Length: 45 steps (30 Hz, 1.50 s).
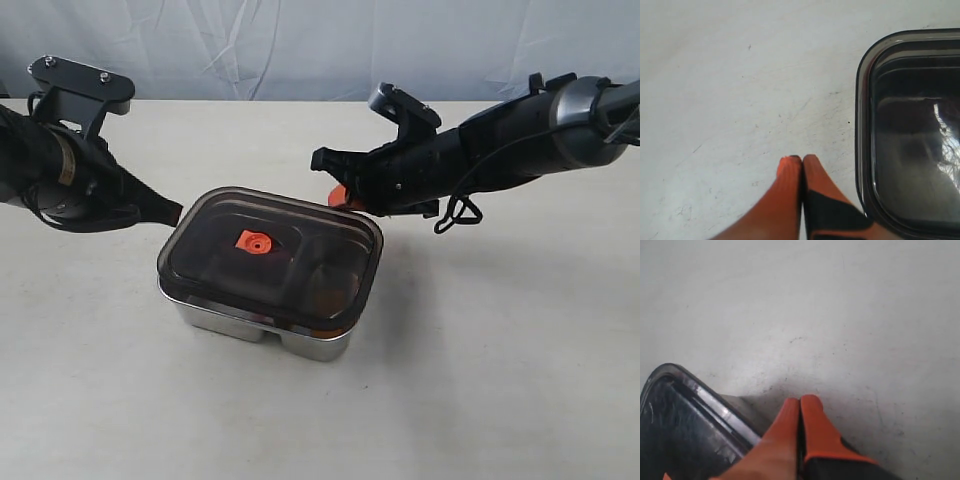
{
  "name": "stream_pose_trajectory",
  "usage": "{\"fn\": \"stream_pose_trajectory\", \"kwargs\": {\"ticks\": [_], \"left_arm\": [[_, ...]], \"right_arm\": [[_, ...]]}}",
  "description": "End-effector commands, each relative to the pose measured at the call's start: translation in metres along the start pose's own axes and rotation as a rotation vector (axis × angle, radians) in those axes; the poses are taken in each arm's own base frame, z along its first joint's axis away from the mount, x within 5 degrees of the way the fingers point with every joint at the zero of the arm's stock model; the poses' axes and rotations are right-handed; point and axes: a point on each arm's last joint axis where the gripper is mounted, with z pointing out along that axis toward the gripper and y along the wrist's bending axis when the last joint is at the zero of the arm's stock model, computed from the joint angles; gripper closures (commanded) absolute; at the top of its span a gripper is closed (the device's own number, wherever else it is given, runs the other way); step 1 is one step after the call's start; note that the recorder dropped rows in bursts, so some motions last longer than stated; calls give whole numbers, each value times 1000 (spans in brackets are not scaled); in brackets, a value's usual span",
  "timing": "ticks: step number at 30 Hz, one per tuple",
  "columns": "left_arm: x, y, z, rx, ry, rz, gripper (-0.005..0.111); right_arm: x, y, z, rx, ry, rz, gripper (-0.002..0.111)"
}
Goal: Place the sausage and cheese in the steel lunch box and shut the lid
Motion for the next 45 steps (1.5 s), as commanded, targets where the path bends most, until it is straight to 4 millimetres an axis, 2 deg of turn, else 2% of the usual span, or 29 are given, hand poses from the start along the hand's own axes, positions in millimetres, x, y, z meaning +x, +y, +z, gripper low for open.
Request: {"fn": "stream_pose_trajectory", "kwargs": {"ticks": [1, 14, 23, 26, 30, 34, 39, 45], "left_arm": [[-3, 2, -3, -1, -17, -6, 106], [-3, 2, -2, 0, -19, -3, 106], [-1, -5, 15, 28, -10, 7, 106], [0, -7, 20, 37, 5, -5, 106], [1, -13, 20, 104, 13, 4, 106], [2, -19, 20, 171, 18, 10, 106], [2, -20, 22, 175, 23, 16, 106], [15, -25, 51, 164, 126, 26, 106]], "right_arm": [[0, 2, -1, -21, 12, -13, 109], [3, 7, -1, -74, 50, -13, 109], [0, 4, -2, -39, 20, -8, 109], [-5, 7, -8, -17, -19, -18, 109], [-18, 24, -34, -24, -89, -99, 109], [-6, 32, -37, -113, 23, -181, 109], [16, 17, -32, -81, 92, -148, 109], [24, 12, -31, -69, 119, -145, 109]]}}
